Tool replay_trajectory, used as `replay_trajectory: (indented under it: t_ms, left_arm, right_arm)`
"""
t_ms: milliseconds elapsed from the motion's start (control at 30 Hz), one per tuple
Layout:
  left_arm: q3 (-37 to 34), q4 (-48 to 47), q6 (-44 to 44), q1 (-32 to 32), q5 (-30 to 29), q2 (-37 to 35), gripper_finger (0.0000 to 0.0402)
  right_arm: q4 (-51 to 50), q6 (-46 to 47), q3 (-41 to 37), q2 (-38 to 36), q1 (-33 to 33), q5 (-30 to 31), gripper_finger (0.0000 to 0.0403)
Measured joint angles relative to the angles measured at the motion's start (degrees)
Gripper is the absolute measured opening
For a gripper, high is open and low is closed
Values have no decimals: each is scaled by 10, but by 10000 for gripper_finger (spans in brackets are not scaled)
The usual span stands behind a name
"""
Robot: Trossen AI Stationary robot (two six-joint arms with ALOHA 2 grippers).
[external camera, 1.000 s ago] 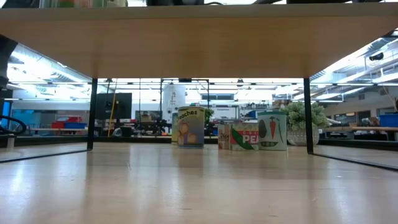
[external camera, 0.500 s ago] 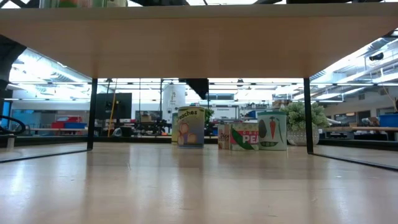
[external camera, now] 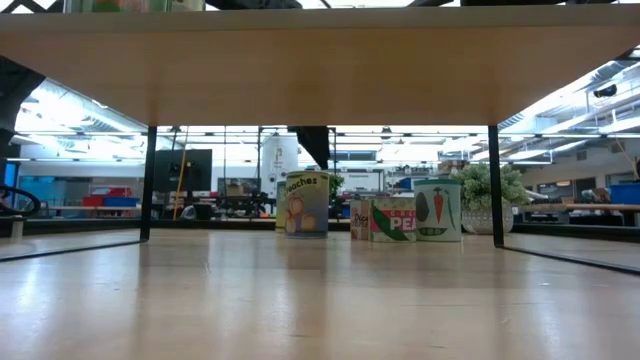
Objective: Pick and place cans onto a shelf
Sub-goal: Put the canned peaches on the shelf
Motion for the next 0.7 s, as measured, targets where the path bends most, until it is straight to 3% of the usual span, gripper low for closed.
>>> replay_trajectory:
  t_ms: [700]
  left_arm:
    - [0, -38, 6, -15, -8, 18, 353]
  right_arm:
    - [4, -1, 0, 0, 0, 0, 217]
